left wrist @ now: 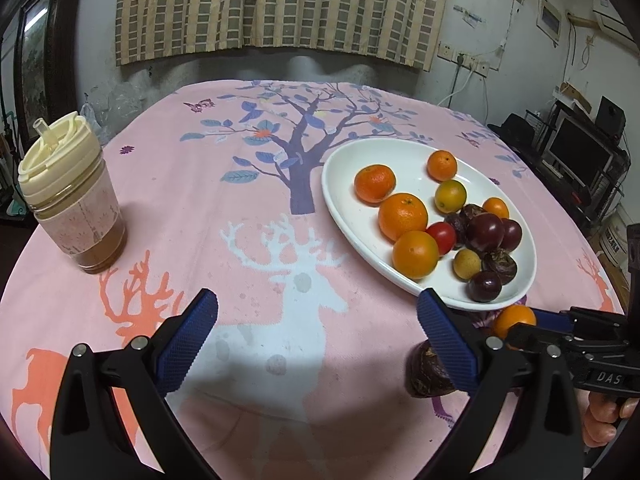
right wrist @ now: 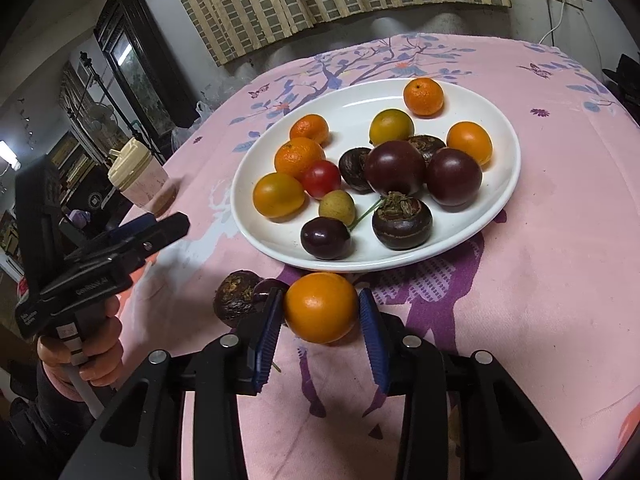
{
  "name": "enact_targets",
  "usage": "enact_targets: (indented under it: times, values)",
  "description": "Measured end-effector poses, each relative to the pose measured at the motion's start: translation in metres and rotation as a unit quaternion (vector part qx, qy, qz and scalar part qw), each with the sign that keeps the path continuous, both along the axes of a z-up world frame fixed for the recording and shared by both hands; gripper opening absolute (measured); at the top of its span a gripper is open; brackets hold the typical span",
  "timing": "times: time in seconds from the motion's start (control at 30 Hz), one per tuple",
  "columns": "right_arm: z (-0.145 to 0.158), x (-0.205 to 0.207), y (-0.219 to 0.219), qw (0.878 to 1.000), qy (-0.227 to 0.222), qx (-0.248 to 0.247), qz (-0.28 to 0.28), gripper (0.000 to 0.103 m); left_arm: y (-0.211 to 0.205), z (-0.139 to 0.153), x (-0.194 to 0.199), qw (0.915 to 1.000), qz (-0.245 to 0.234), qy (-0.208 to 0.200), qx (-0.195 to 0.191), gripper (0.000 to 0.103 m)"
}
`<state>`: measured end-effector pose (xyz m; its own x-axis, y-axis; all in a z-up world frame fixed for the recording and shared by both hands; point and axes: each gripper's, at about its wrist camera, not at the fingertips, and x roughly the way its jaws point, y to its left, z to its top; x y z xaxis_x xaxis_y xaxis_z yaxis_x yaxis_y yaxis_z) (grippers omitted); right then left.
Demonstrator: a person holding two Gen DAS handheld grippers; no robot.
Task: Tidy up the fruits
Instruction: 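Grasp a tangerine with the right tool while the left tool grasps a mangosteen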
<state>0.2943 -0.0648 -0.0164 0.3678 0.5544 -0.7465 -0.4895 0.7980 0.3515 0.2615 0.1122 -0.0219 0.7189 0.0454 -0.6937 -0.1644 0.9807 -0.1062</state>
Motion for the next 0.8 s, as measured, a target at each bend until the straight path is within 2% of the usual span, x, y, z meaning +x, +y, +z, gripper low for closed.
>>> enact_targets:
  times: [0.1, 0.23, 0.43, 0.5, 0.57, 0.63, 0.8]
  values:
    - [0.005, -0.003, -0.003, 1.000, -0.006, 0.010, 0.003, 0.040, -0.009, -0.001, -0.001, 0.9997, -0.025, 0.002, 0.009, 0.098]
    - [0.015, -0.008, -0.010, 0.999, -0.012, 0.040, 0.004, 0.039, -0.034, -0.007, -0.003, 0.9935, -0.111, 0.018, 0.017, 0.098]
    - [0.015, -0.006, -0.015, 0.999, -0.008, 0.042, -0.009, 0.039, -0.077, -0.017, -0.014, 0.9770, -0.182, 0.009, 0.112, 0.098]
    - [0.014, -0.007, -0.014, 0.999, -0.007, 0.040, -0.010, 0.039, -0.081, -0.019, -0.014, 0.9745, -0.192, 0.012, 0.116, 0.093]
    - [0.015, -0.007, -0.014, 0.999, -0.009, 0.040, -0.008, 0.039, -0.082, -0.023, -0.012, 0.9724, -0.202, 0.024, 0.114, 0.077]
    - [0.015, -0.008, -0.014, 0.999, -0.010, 0.041, -0.008, 0.040, -0.084, -0.026, -0.010, 0.9707, -0.210, 0.036, 0.110, 0.067]
    - [0.016, -0.009, -0.015, 0.999, -0.010, 0.042, -0.011, 0.040, -0.089, -0.034, -0.010, 0.9664, -0.226, 0.054, 0.109, 0.061]
